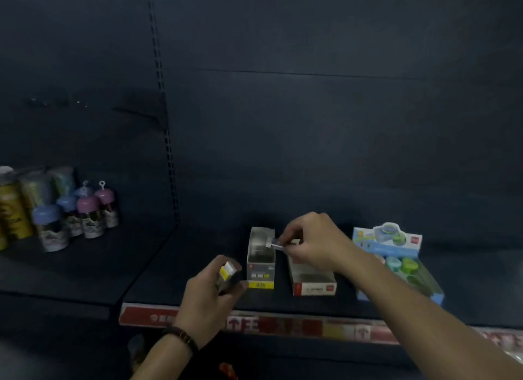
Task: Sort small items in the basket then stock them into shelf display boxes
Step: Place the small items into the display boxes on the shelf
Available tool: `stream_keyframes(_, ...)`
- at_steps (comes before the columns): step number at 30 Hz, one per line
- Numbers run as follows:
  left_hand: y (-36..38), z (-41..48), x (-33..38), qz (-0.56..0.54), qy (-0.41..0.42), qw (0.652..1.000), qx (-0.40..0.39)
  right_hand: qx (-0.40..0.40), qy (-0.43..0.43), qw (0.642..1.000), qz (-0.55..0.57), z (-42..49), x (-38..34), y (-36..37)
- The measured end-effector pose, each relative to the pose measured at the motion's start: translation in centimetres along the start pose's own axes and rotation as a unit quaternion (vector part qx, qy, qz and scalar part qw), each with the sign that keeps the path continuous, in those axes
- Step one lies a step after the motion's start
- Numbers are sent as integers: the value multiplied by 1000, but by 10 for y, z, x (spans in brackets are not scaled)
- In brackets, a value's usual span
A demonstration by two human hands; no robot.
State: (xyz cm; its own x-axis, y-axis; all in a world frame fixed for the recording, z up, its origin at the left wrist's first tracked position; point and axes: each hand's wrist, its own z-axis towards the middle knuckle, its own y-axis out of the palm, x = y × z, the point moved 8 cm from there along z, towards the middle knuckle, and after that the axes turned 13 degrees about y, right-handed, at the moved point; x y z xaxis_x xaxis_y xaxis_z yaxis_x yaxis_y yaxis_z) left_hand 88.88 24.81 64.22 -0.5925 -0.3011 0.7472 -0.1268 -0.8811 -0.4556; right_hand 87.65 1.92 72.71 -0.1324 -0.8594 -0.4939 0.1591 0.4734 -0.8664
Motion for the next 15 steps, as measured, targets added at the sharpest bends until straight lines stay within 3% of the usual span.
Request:
stream_keyframes(9, 37, 54, -41, -32, 18, 999, -18, -142, 2, 989, -37, 87, -3, 57)
stream_keyframes(15, 45, 58, -66, -116, 5, 993, -25, -178, 25, 978, -107, 101, 1, 91)
